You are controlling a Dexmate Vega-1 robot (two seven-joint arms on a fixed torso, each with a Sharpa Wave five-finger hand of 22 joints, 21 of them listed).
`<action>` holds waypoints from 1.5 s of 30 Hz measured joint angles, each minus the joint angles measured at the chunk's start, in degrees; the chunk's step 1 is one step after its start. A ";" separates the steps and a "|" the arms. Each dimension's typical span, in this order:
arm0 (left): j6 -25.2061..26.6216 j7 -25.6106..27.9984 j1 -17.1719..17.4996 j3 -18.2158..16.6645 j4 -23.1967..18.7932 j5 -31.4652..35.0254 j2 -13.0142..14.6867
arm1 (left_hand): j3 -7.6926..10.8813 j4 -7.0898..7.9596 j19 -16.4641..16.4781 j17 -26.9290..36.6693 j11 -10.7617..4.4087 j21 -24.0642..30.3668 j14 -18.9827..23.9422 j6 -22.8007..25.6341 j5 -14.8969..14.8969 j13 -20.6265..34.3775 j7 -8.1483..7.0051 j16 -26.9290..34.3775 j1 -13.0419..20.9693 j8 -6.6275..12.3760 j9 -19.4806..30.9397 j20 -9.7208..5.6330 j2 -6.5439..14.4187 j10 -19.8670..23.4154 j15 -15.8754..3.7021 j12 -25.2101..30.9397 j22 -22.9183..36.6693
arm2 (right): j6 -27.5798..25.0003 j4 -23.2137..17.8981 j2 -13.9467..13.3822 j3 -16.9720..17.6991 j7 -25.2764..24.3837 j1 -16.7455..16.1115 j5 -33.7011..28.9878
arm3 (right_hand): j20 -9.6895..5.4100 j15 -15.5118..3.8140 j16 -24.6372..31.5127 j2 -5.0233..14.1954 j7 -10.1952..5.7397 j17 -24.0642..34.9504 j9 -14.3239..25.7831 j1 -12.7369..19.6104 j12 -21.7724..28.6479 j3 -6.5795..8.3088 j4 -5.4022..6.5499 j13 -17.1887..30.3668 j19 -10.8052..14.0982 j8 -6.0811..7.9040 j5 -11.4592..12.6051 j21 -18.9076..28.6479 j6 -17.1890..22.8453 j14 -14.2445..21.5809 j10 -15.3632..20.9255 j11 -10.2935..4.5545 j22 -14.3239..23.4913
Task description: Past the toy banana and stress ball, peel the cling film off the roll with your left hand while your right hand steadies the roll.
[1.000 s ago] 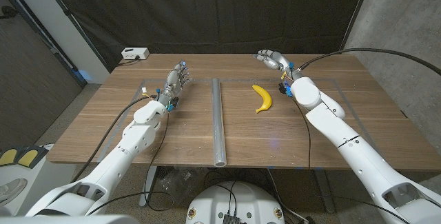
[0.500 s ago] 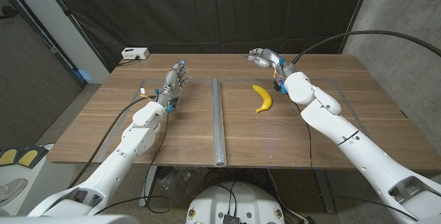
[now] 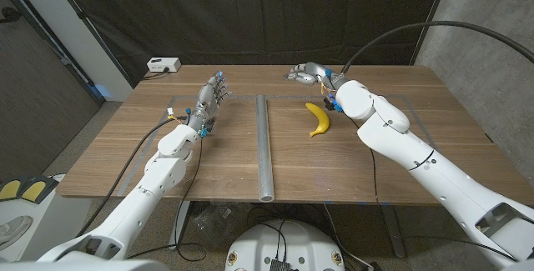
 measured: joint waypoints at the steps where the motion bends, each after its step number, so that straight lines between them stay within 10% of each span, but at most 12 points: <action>1: -0.01 -0.13 0.00 0.00 0.00 0.00 0.00 | -0.02 0.02 0.00 0.00 0.11 0.00 0.00 0.00 0.00 0.00 0.00 0.00 0.00 0.00 0.00 0.00 0.00 0.11 0.00 0.00 0.00 | 0.00 -0.52 -0.14 -0.49 0.00 0.31 0.00 | 0.00 0.00 0.00 0.09 -0.04 0.00 0.00 0.10 0.00 0.00 0.00 0.00 0.00 -0.18 0.00 0.00 -0.22 0.00 0.00 0.00 0.00; 21: -1.25 -3.72 1.70 -1.04 -1.71 -0.63 -0.37 | -0.03 -0.46 0.31 0.01 0.20 -0.38 0.52 0.00 0.00 0.00 0.00 0.00 0.17 0.00 0.01 -0.32 0.15 0.20 -0.11 0.00 0.00 | -21.63 -7.78 -1.04 -13.77 15.06 9.13 -8.18 | -0.12 -0.40 0.00 1.12 -0.10 0.27 -0.01 0.63 -0.44 -0.49 0.48 0.00 0.94 -0.45 -0.44 0.00 -0.90 0.40 -0.57 -0.57 0.00; 45: -3.31 -7.04 1.56 -2.11 -0.93 -2.08 -1.13 | 0.22 -0.70 0.72 0.02 0.20 -0.44 0.51 0.00 0.00 0.00 0.00 0.00 1.28 0.36 0.02 0.10 0.08 0.83 -0.11 0.00 0.00 | -38.46 -3.93 3.35 -31.19 26.42 23.84 -14.03 | 0.49 0.02 0.00 -0.85 0.43 0.53 -0.02 -2.25 -0.44 -2.39 1.73 0.00 2.99 -0.84 -0.89 0.78 -0.36 1.60 0.43 -0.01 0.29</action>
